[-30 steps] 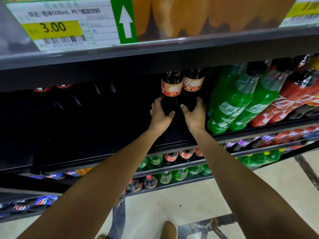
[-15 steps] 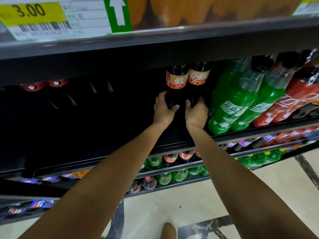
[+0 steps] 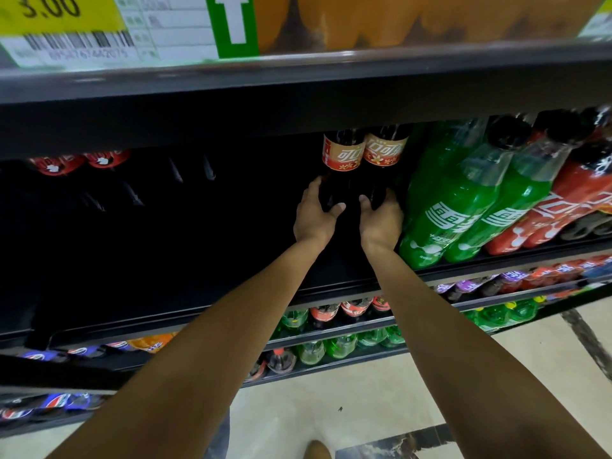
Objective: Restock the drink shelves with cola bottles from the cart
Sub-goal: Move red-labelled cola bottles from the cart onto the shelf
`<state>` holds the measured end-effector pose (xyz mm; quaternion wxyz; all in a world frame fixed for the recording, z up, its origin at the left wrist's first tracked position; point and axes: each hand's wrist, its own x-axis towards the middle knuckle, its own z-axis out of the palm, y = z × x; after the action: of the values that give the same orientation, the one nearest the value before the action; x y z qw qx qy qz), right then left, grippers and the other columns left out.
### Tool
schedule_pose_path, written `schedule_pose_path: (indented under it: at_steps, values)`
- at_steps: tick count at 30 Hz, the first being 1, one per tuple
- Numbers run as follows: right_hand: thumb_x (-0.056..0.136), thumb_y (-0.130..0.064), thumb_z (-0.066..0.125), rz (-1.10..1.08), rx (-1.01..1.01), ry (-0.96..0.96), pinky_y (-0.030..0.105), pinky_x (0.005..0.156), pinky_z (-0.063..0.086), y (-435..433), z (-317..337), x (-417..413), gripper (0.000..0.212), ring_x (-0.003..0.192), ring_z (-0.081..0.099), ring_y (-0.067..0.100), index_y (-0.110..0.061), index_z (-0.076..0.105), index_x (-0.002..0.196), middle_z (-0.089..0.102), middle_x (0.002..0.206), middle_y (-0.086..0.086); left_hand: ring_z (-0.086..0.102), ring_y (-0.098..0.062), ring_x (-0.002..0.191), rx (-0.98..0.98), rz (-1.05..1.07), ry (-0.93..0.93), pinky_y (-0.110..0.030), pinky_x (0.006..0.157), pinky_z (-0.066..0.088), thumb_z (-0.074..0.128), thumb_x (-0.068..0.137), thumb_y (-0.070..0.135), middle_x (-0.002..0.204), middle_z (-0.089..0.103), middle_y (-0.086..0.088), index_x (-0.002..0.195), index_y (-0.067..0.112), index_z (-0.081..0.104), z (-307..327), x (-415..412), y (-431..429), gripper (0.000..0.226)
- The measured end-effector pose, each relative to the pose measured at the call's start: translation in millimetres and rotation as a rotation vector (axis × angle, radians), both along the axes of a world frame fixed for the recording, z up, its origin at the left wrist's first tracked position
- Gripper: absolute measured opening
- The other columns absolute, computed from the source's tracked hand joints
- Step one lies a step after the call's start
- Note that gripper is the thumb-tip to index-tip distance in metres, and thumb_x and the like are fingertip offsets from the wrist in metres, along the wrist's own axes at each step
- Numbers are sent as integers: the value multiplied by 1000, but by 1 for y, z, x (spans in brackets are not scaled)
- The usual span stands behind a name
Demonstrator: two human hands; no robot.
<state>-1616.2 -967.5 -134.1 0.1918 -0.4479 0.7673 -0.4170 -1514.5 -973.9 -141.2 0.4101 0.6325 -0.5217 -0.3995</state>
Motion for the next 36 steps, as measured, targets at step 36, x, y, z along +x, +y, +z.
schedule_pose_path:
  at_steps: [36]
  values:
    - [96,-35,42,1044,-35,988,38,87,43,174,38,139,39,104,58,29,-10,62,118,66,107,9,55,-28,110,10,-117,-995,-40,74,46,44,98,22,117,60,-9,127,11,54,31,209,244,33]
